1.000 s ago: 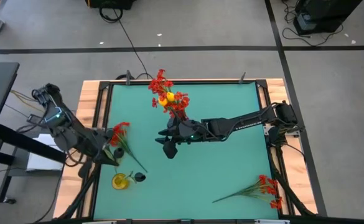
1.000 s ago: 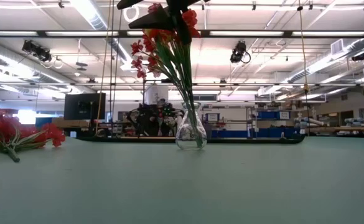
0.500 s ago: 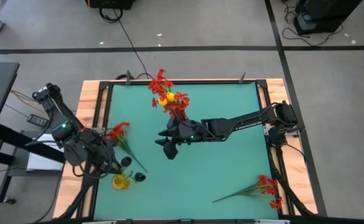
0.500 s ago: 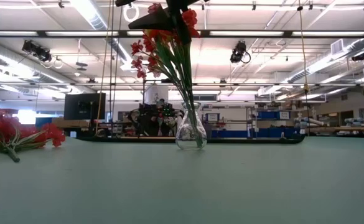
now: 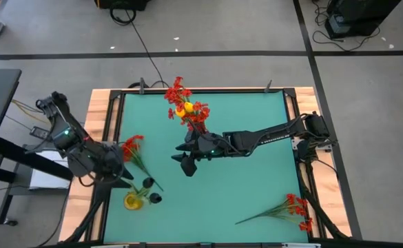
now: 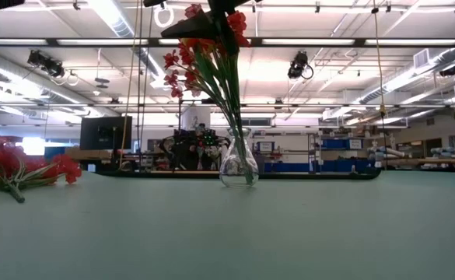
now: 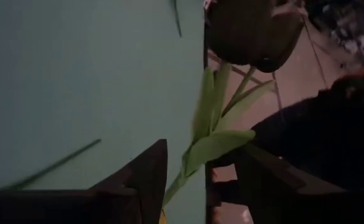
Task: Sort flowers into vase by color
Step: Put the black tulip into the yellow vase, then put the red flowers into the yellow vase
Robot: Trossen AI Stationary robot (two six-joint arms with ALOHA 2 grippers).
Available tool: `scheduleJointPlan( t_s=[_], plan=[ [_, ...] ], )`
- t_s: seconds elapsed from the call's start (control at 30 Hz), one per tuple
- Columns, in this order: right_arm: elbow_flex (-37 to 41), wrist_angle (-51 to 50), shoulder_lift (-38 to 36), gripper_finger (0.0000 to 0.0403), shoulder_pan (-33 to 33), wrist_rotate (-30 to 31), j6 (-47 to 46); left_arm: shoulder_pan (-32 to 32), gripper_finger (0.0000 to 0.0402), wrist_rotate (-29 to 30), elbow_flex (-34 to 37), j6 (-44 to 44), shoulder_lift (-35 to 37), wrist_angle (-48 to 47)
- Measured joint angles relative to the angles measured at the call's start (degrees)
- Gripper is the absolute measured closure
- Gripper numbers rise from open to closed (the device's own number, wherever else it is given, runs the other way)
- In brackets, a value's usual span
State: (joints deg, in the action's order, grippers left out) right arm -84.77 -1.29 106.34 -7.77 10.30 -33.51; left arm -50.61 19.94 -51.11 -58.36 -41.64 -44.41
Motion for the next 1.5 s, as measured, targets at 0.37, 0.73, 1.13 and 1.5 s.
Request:
scheduleJointPlan(
  t_s=[0.37, 0.73, 1.13, 1.5],
  plan=[
    [-0.02, -8.16, 0.00, 0.0176, 0.03, -2.62, -10.43, 0.04, 0.0239, 11.02, -0.07, -30.37, 2.01, -21.80],
    [-0.02, -23.36, 0.02, 0.0176, 0.07, -7.65, -21.58, 4.95, 0.0239, 8.72, -0.07, -60.27, -5.66, -33.00],
    [-0.02, -37.33, 0.02, 0.0176, -0.02, -15.53, -21.43, 17.98, 0.0239, -0.75, -0.07, -65.56, -17.98, -29.70],
    [-0.02, -41.61, 0.02, 0.0176, -0.02, -15.01, -12.93, 31.64, 0.0215, -9.73, -0.04, -64.85, -25.96, -27.91]
  ],
)
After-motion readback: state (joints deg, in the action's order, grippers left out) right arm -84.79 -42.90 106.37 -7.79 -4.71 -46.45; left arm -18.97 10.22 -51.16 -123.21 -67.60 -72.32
